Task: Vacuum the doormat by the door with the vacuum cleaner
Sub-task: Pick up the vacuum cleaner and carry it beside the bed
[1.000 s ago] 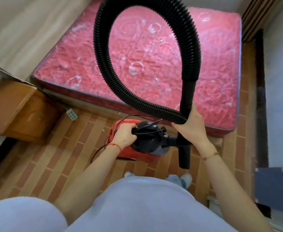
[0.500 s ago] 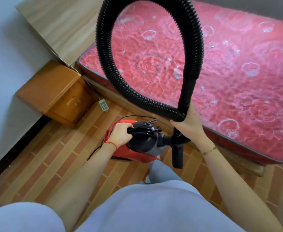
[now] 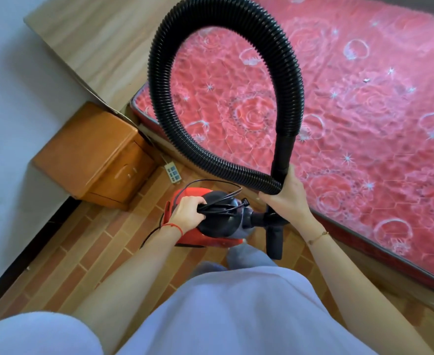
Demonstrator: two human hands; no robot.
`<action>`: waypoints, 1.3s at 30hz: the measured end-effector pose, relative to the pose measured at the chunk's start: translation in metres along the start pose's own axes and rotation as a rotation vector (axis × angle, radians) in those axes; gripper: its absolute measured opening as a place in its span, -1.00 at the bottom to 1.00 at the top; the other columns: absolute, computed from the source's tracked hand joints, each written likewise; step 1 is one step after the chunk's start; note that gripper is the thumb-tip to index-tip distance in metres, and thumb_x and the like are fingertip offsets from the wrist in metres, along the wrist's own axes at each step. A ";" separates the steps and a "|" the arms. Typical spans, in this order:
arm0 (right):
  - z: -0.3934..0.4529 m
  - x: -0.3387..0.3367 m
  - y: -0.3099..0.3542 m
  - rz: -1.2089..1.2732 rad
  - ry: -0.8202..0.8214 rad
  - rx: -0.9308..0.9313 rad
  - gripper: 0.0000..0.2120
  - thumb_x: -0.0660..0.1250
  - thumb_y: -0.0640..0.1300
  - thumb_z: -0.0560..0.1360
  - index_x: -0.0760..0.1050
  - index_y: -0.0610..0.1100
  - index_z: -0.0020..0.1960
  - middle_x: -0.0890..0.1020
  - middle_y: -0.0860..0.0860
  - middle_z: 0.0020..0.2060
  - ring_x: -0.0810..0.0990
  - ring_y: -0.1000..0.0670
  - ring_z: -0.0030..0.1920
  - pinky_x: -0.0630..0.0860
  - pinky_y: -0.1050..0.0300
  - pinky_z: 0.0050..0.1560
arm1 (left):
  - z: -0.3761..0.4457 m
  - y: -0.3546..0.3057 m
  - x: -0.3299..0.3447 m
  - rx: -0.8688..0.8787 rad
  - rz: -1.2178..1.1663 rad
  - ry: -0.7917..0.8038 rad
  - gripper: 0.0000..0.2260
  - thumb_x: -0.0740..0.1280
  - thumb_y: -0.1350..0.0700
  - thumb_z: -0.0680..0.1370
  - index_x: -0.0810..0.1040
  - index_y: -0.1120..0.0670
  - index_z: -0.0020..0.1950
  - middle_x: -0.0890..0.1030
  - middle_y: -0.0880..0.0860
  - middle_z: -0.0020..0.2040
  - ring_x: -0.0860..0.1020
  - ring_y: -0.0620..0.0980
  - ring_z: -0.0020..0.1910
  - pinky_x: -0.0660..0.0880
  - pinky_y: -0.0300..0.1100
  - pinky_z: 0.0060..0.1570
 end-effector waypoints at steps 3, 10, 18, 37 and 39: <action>0.030 0.012 0.005 -0.005 -0.005 0.026 -0.55 0.48 -0.16 0.30 0.29 -0.10 0.05 0.51 0.04 -0.26 0.55 0.06 -0.25 0.47 0.13 -0.33 | 0.031 0.007 -0.015 0.015 0.003 0.023 -0.77 0.43 0.27 0.38 0.64 0.10 0.02 0.68 0.07 -0.02 0.59 0.06 0.05 0.47 -0.13 0.11; 0.080 0.046 0.002 -0.013 -0.059 0.113 -0.58 0.47 -0.06 0.30 0.30 -0.07 0.01 0.55 0.03 -0.25 0.57 0.05 -0.25 0.55 -0.04 -0.28 | 0.102 0.038 -0.031 0.091 0.062 0.145 -0.73 0.37 0.30 0.36 0.63 0.11 0.03 0.67 0.07 0.00 0.58 0.10 0.06 0.47 -0.09 0.11; 0.090 0.104 -0.025 -0.024 -0.251 0.283 -0.57 0.46 -0.07 0.31 0.32 -0.09 0.06 0.53 0.11 -0.24 0.57 -0.05 -0.21 0.55 -0.07 -0.24 | 0.169 0.079 -0.016 0.210 0.154 0.301 -0.71 0.31 0.33 0.37 0.62 0.11 0.03 0.66 0.13 -0.01 0.57 0.15 0.04 0.48 0.00 0.10; 0.086 0.233 -0.280 0.063 -0.437 0.698 -0.49 0.46 -0.09 0.33 0.25 0.02 0.15 0.54 0.14 -0.16 0.60 -0.03 -0.13 0.56 0.02 -0.16 | 0.302 0.194 0.203 0.373 0.307 0.464 -0.64 0.24 0.36 0.40 0.58 0.10 0.13 0.59 0.17 0.05 0.46 0.19 0.13 0.43 0.04 0.16; 0.087 0.246 -0.307 0.059 -0.431 0.718 -0.48 0.46 -0.05 0.33 0.25 0.02 0.16 0.54 0.14 -0.15 0.60 -0.04 -0.12 0.59 -0.04 -0.12 | 0.313 0.205 0.226 0.380 0.319 0.459 -0.64 0.24 0.36 0.41 0.57 0.10 0.15 0.60 0.17 0.06 0.46 0.18 0.14 0.43 0.02 0.16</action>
Point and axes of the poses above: each hand's wrist, its own z-axis towards the middle knuckle, its own x-axis out of the palm, y = z × x, the point moved 4 cm from there along z, towards the middle knuckle
